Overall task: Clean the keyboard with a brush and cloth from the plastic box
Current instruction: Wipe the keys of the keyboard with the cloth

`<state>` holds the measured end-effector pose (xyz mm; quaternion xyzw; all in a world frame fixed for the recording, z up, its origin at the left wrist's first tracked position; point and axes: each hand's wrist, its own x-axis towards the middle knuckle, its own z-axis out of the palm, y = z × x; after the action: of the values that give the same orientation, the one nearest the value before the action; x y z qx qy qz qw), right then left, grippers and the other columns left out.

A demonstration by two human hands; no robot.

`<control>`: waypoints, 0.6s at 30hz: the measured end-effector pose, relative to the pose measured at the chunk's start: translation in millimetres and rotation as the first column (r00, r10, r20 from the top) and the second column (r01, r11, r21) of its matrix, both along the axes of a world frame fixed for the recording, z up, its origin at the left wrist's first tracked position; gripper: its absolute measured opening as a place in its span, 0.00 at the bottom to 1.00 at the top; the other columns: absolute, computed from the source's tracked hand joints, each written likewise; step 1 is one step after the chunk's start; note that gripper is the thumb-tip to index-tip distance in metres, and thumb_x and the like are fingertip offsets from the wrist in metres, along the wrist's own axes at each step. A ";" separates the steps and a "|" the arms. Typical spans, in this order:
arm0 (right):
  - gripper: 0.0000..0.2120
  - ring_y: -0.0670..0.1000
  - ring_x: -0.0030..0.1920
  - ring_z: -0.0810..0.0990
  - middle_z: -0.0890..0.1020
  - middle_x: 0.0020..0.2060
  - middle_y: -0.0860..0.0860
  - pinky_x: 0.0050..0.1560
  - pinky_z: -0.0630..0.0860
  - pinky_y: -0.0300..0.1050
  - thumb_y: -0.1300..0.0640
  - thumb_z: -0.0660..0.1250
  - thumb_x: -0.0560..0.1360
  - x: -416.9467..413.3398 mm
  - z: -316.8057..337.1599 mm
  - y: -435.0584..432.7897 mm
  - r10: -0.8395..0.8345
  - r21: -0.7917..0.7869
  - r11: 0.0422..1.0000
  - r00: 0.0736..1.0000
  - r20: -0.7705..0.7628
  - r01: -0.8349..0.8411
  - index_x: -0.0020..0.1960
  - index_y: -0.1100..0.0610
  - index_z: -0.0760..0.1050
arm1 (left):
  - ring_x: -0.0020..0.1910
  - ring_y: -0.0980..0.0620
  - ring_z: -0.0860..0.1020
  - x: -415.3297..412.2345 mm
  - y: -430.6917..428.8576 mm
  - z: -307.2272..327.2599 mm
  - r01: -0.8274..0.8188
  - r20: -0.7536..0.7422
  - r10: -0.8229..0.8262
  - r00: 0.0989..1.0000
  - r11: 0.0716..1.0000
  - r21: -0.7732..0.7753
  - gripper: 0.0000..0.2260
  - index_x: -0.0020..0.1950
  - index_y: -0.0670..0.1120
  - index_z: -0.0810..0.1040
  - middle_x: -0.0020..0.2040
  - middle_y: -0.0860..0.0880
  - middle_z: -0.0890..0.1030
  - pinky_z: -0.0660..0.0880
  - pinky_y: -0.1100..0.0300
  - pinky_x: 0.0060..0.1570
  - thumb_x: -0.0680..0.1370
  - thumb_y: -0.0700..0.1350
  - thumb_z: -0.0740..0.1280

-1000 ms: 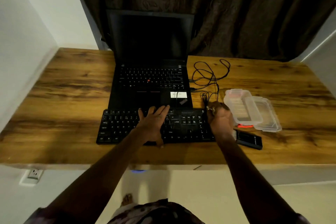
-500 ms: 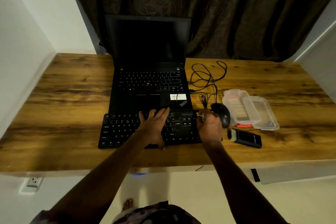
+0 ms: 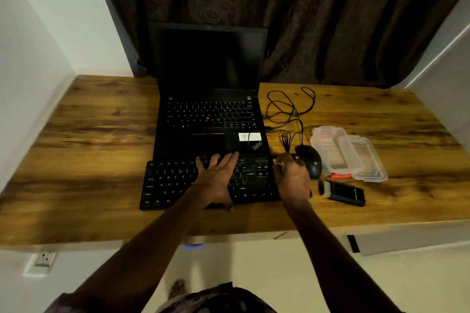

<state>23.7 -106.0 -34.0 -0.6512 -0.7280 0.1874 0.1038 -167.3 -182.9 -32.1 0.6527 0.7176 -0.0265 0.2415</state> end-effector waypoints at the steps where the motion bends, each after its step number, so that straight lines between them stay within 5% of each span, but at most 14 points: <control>1: 0.13 0.53 0.52 0.77 0.75 0.56 0.55 0.55 0.80 0.52 0.55 0.63 0.81 -7.2 1.4 -5.0 0.014 -0.021 1.000 1.000 0.001 -0.014 0.64 0.45 0.69 | 0.79 0.44 0.44 0.1 -0.1 0.2 0.000 -0.001 0.000 1.000 1.000 0.001 0.67 0.80 0.51 0.35 0.81 0.52 0.45 0.39 0.28 0.71 0.59 0.57 0.83; 8: 0.13 0.57 0.61 0.75 0.75 0.60 0.56 0.59 0.76 0.50 0.54 0.60 0.83 -61.5 2.0 -38.6 0.247 -0.010 0.969 0.968 0.035 -0.247 0.67 0.50 0.69 | 0.79 0.45 0.45 -8.3 -7.9 -2.0 -0.010 -0.064 0.013 0.998 0.998 0.061 0.66 0.80 0.48 0.36 0.81 0.52 0.45 0.39 0.29 0.71 0.60 0.65 0.79; 13: 0.10 0.52 0.54 0.77 0.74 0.58 0.54 0.57 0.80 0.51 0.55 0.63 0.81 -44.5 1.8 -28.1 0.093 -0.012 0.996 0.994 -0.057 -0.094 0.62 0.47 0.70 | 0.79 0.46 0.44 -46.8 -38.1 -7.0 -0.108 -0.009 0.110 0.994 0.990 0.087 0.67 0.80 0.48 0.37 0.81 0.51 0.46 0.36 0.29 0.70 0.57 0.68 0.78; 18: 0.12 0.55 0.60 0.75 0.72 0.58 0.54 0.60 0.78 0.52 0.56 0.62 0.82 -74.7 12.0 -40.7 0.126 -0.017 0.992 0.990 -0.060 -0.128 0.65 0.51 0.70 | 0.80 0.47 0.42 -84.4 -67.1 -6.1 -0.148 -0.030 0.150 0.988 0.988 0.051 0.68 0.80 0.49 0.36 0.81 0.52 0.45 0.39 0.29 0.71 0.57 0.67 0.79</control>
<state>-51.1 -146.7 -22.0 -0.5988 -0.7626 0.2205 0.1062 -251.7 -249.9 -38.2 0.6024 0.7688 -0.0018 0.2147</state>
